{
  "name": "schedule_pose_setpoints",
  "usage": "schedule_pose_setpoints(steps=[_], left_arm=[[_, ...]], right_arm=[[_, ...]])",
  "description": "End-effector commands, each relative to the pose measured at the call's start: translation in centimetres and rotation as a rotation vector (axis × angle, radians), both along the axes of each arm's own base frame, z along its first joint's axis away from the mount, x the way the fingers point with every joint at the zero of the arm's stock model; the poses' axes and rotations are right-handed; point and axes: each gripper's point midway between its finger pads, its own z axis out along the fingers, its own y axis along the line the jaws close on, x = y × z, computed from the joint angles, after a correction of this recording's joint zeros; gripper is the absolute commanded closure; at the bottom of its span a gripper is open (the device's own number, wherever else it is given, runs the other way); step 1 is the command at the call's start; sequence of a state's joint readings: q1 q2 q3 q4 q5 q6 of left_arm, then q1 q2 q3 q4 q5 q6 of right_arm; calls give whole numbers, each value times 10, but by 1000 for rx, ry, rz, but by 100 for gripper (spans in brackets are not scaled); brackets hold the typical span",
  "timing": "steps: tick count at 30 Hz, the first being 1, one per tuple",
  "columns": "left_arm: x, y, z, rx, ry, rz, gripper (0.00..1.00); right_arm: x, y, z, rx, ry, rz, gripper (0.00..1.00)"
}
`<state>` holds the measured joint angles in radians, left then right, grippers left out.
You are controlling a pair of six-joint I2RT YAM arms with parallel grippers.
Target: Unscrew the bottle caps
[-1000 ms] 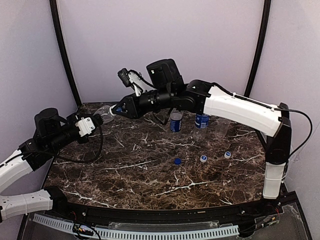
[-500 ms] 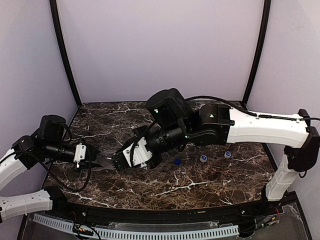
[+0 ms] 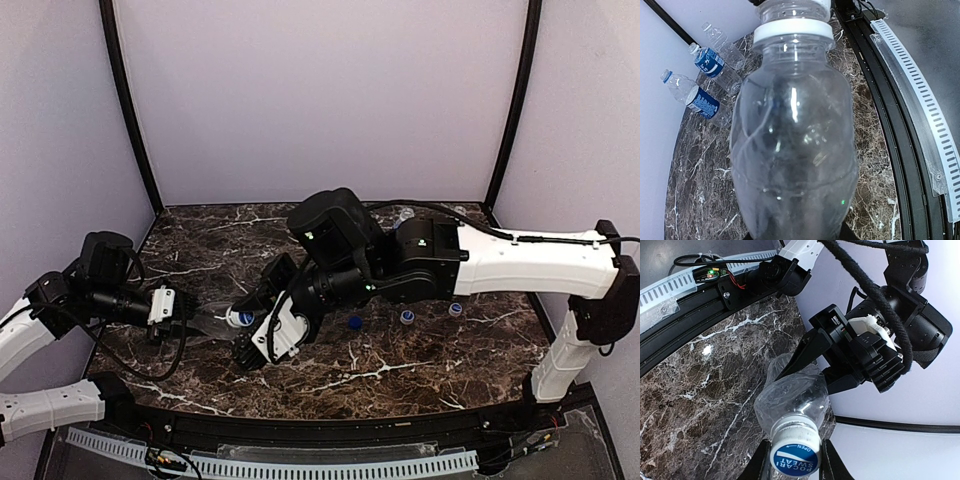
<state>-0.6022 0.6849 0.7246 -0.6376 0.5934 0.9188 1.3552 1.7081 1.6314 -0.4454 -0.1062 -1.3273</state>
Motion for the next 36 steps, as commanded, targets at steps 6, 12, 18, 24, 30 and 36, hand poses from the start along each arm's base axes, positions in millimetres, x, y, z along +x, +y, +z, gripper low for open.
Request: schedule_pose_setpoints(steps=[6,12,18,24,30,36], left_arm=[[-6,4,-10,19,41,2,96],[-7,7,-15,40,29,-5,99],[-3,5,-11,24,25,14,99],[65,12,27,-130,-118,367,98],[118,58,61,-326,-149,778,94],[123,81,60,-459,-45,916,93]], right_arm=[[-4,-14,32,74,-37,18,100],[-12,-37,49,119,-8,64,100],[2,-32,60,176,94,-41,100],[97,-24,84,311,697,-550,100],[163,-42,-17,175,1059,-1045,100],[163,-39,-118,-81,1273,-1239,100]])
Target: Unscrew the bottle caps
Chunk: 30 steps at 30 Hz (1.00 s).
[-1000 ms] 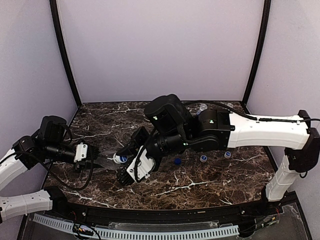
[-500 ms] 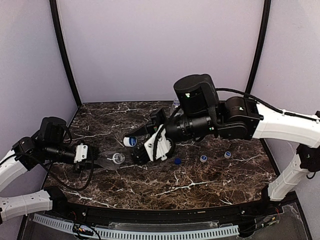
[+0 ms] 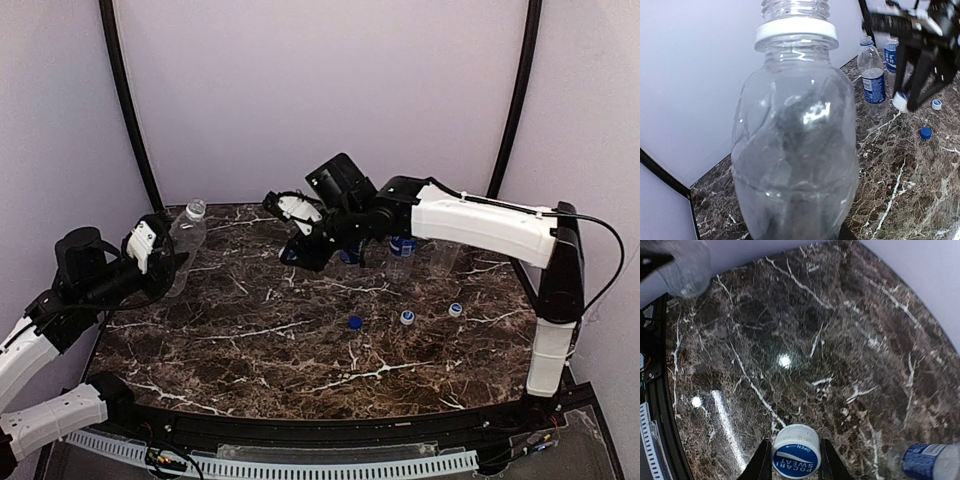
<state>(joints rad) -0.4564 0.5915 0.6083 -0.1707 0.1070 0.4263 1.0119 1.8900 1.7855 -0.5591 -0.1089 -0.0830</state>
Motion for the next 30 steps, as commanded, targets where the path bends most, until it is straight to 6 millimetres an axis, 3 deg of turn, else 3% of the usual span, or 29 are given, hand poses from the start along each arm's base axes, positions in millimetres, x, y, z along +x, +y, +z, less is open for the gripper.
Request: schedule_pose_setpoints(steps=[1,3,7,14,20,25,27,28,30], left_arm=[[8,19,4,-191,33,124,93],[6,19,-1,-214,50,116,92],[2,18,-6,-241,73,96,91],[1,14,-11,-250,81,71,90],[-1,10,-11,-254,86,46,89],[-2,9,-8,-257,80,34,89],[-3,8,-7,-259,79,28,89],[-3,7,-6,-259,79,23,89],[-4,6,-5,-262,79,17,89]], right_arm=[[-15,0,-83,-146,328,-119,100],[-12,7,-113,-207,369,-129,100],[-6,4,-160,-344,396,-181,100],[-9,17,-199,-403,438,-154,100],[-20,24,-213,-453,416,-128,100],[-24,22,-221,-482,400,-124,88],[-25,23,-222,-488,386,-112,74],[-26,24,-220,-488,377,-109,60],[-25,26,-216,-480,368,-101,42]])
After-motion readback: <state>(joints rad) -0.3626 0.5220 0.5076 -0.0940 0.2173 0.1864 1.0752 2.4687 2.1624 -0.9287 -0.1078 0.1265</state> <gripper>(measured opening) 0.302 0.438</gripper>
